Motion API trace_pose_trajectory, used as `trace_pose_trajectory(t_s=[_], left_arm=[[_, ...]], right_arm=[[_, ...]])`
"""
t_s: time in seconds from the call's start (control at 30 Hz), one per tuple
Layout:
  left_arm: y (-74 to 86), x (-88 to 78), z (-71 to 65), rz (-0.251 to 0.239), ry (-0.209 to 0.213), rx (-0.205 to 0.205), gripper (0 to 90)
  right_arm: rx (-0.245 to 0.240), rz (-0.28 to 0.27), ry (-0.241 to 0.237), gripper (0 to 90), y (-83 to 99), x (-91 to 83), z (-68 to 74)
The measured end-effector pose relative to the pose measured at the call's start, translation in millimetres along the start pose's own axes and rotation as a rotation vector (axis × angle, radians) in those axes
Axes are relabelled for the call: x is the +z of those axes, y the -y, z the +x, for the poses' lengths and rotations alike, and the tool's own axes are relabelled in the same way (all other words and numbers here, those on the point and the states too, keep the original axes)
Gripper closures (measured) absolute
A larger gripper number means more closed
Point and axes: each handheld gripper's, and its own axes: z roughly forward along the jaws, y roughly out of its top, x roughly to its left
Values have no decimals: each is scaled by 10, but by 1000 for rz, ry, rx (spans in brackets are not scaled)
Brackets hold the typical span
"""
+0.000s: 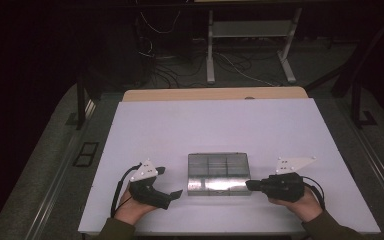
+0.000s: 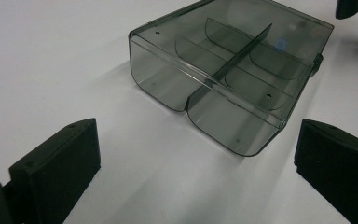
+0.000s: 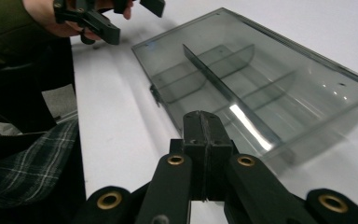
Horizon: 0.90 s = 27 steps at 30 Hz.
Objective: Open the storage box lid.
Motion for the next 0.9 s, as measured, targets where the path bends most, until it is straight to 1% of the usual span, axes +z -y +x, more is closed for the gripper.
trace_pose_trajectory(t_s=[0.13,0.37,0.43,0.67,0.73,0.9], left_arm=[[2,1,2,3,0,1,0],[2,5,0,2,1,-1,0],[2,5,1,3,1,-1,0],[2,5,-1,2,3,-1,0],[2,8,-3,0,4,-3,0],[1,9,-2,-2,4,-3,0]], right_arm=[[-16,5,-22,892,-11,60,43],[-29,20,-36,891,-2,168,108],[-30,19,-40,892,0,225,146],[-47,33,-41,891,11,356,211],[-42,36,-38,891,19,392,225],[-48,48,-36,891,27,476,258]])
